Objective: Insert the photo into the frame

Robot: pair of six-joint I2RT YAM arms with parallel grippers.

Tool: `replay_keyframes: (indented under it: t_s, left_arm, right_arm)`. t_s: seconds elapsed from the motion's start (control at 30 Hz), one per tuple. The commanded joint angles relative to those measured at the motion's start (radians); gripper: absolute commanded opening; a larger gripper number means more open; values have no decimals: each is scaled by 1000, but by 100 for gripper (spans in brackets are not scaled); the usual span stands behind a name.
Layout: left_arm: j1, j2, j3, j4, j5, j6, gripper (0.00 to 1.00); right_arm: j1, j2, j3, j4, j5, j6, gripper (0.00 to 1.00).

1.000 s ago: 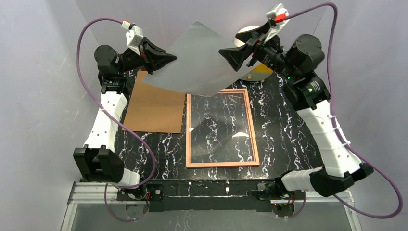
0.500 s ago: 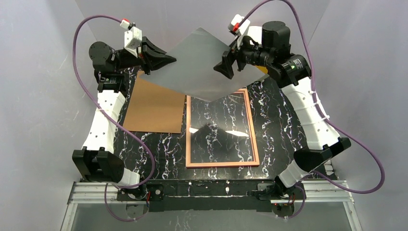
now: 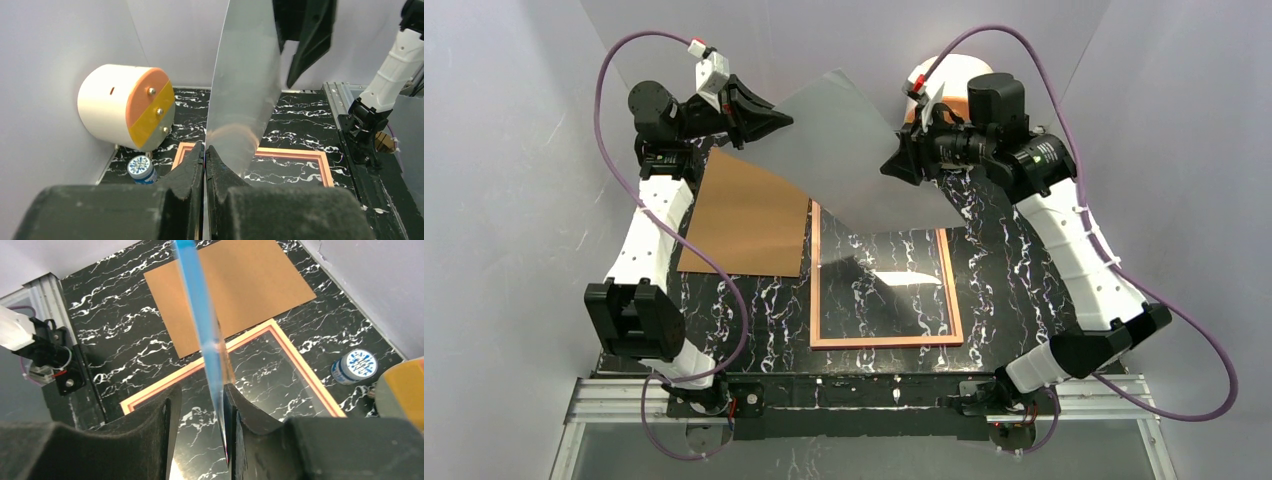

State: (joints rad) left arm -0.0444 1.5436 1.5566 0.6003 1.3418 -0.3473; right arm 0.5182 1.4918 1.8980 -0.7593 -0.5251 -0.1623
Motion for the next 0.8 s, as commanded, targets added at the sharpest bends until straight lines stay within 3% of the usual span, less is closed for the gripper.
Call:
replay_keyframes:
  t_s: [0.0, 0.1, 0.2, 0.4, 0.47, 0.53, 0.7, 0.77]
  left_arm:
    - [12, 14, -25, 20, -30, 18, 0]
    - [12, 19, -30, 18, -32, 16, 0]
    - [13, 18, -27, 18, -14, 8, 0]
    - [13, 12, -39, 21, 10, -11, 0]
    - [13, 13, -39, 21, 14, -19, 0]
    - [14, 15, -38, 21, 19, -25, 0]
    - [12, 19, -38, 23, 10, -24, 2]
    - [17, 16, -59, 23, -49, -21, 28]
  right_arm:
    - [-2, -68, -64, 45, -30, 90, 43]
    - [-1, -63, -89, 54, -74, 123, 33]
    - [-1, -28, -93, 50, -92, 142, 33]
    - [-1, -36, -177, 182, -36, 152, 55]
    - [-1, -40, -195, 211, -28, 154, 55]
    - [-1, -33, -198, 217, -28, 155, 47]
    - [-1, -30, -203, 207, -15, 190, 15]
    - [-3, -29, -204, 191, -2, 212, 4]
